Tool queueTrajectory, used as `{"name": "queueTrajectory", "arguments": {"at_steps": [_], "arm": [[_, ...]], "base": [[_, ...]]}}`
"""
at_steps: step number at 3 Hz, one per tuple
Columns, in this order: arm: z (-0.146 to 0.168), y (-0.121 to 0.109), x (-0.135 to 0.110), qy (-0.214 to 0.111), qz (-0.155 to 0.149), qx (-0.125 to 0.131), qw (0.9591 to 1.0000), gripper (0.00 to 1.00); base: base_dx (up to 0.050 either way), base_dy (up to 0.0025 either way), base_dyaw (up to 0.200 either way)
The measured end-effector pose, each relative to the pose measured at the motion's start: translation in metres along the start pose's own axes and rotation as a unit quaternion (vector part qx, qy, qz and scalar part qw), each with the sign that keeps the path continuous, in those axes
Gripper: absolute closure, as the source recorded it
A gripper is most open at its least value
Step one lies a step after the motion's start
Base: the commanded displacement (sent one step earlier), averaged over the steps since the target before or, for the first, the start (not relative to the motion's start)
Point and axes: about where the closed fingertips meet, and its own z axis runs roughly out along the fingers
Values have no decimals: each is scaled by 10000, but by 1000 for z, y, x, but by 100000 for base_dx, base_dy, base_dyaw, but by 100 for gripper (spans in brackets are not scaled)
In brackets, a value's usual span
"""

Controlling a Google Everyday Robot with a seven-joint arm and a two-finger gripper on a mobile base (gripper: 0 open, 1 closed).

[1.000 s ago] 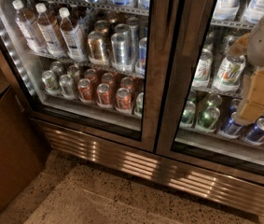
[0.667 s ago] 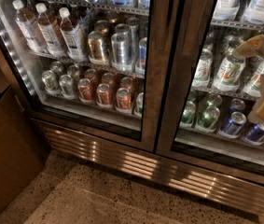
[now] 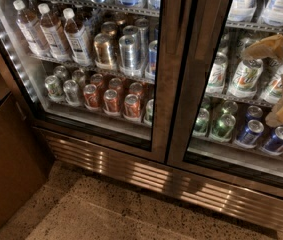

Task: Open right fridge door

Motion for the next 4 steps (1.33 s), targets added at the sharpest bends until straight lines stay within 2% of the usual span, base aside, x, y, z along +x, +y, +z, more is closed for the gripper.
{"name": "queueTrajectory", "arguments": {"at_steps": [1,2,3,4], "arm": [[0,0,0,-1,0,0,10000,0],[3,1,-3,-150,-47,23,9999,0],[18,36,11,-340,-150,59,9993,0],[18,36,11,-340,-151,58,9993,0]], "base": [[0,0,0],[0,0,0],[0,0,0],[0,0,0]]}}
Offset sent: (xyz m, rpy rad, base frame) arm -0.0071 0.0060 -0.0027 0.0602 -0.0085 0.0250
